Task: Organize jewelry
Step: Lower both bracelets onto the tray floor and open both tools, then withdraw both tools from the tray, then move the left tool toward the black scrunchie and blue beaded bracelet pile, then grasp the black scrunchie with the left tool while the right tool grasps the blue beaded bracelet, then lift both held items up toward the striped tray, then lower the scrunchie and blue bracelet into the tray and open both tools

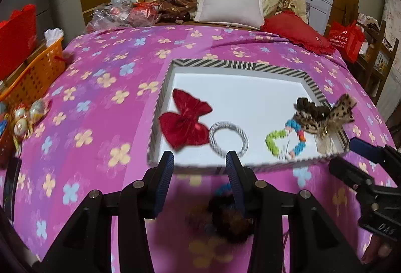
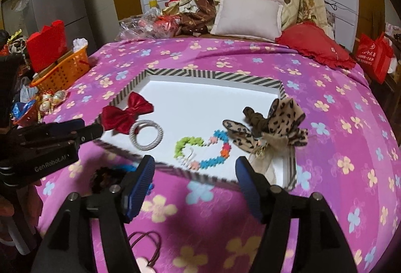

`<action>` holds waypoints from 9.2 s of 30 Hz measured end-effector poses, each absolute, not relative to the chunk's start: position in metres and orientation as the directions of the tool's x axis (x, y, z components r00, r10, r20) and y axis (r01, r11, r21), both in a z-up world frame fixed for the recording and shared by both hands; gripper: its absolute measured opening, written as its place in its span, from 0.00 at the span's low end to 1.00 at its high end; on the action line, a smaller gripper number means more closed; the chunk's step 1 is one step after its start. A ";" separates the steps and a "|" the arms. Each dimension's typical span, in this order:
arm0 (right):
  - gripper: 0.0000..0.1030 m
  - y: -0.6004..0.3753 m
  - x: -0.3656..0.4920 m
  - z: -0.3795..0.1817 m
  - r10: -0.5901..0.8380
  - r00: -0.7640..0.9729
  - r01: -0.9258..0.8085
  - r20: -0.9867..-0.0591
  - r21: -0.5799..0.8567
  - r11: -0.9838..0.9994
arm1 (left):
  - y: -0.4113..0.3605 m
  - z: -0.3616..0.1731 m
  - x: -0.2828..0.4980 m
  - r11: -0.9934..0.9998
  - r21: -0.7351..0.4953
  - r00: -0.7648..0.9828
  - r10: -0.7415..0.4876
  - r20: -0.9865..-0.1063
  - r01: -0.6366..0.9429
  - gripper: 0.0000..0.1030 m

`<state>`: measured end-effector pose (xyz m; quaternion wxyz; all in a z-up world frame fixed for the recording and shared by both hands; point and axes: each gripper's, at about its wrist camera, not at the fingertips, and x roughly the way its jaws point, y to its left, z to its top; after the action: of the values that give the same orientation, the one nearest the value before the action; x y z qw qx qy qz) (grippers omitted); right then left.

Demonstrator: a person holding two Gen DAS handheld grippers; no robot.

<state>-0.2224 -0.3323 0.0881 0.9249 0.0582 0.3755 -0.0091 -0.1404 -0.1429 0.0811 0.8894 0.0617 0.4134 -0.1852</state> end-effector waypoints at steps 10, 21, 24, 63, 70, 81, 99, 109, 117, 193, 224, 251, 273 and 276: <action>0.73 -0.316 -0.254 0.087 0.035 0.715 0.045 -0.698 0.096 0.994 | -0.114 0.074 -0.177 0.934 -0.037 0.591 -0.255 -0.766 0.355 0.25; 0.73 -0.304 -0.278 0.091 0.026 0.713 0.044 -0.700 0.082 0.996 | -0.098 0.082 -0.203 0.939 -0.017 0.621 -0.241 -0.746 0.344 0.25; 0.74 -0.301 -0.285 0.093 0.029 0.713 0.037 -0.700 0.079 0.996 | -0.095 0.085 -0.210 0.938 -0.008 0.626 -0.237 -0.742 0.346 0.25; 0.76 -0.302 -0.303 0.093 0.015 0.699 0.048 -0.715 0.068 0.997 | -0.093 0.087 -0.229 0.933 0.019 0.634 -0.229 -0.738 0.360 0.25; 0.76 -0.302 -0.302 0.089 0.015 0.693 0.048 -0.721 0.067 0.997 | -0.093 0.084 -0.228 0.932 0.022 0.628 -0.226 -0.744 0.361 0.25; 0.76 -0.306 -0.301 0.084 0.014 0.687 0.056 -0.726 0.072 0.996 | -0.081 0.075 -0.218 0.925 -0.046 0.576 -0.273 -0.770 0.376 0.25; 0.75 -0.300 -0.298 0.045 0.107 0.613 -0.036 -0.783 0.109 0.993 | -0.086 0.060 -0.188 0.881 -0.230 0.448 -0.416 -0.791 0.412 0.25; 0.75 -0.311 -0.294 0.041 0.109 0.613 -0.007 -0.783 0.132 0.991 | -0.107 0.056 -0.173 0.866 -0.252 0.416 -0.440 -0.796 0.433 0.25; 0.75 -0.313 -0.283 0.044 0.105 0.627 -0.008 -0.772 0.129 0.992 | -0.127 0.048 -0.166 0.859 -0.202 0.414 -0.417 -0.809 0.470 0.25; 0.10 -0.324 -0.264 0.105 0.059 0.748 -0.012 -0.661 0.075 0.997 | -0.122 0.102 -0.173 0.845 -0.194 0.520 -0.471 -0.712 0.499 0.00; 0.10 -0.316 -0.248 0.121 0.069 0.761 -0.034 -0.645 0.066 0.997 | -0.125 0.108 -0.159 0.856 -0.159 0.541 -0.443 -0.715 0.491 0.00; 0.10 -0.315 -0.199 0.136 0.086 0.765 -0.061 -0.638 0.062 0.996 | -0.142 0.110 -0.117 0.867 -0.156 0.543 -0.426 -0.723 0.473 0.00; 0.10 -0.360 -0.132 0.055 0.081 0.657 0.057 -0.750 0.155 0.986 | -0.169 0.048 -0.056 0.902 -0.180 0.455 -0.361 -0.814 0.393 0.00; 0.10 -0.364 -0.132 0.048 0.058 0.645 0.072 -0.762 0.136 0.988 | -0.171 0.044 -0.056 0.909 -0.159 0.462 -0.339 -0.819 0.384 0.00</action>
<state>-0.1322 -0.3641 0.0483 0.9036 0.0772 0.4213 -0.0037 -0.0558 -0.1710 0.0435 0.8548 0.0241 0.4734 -0.2114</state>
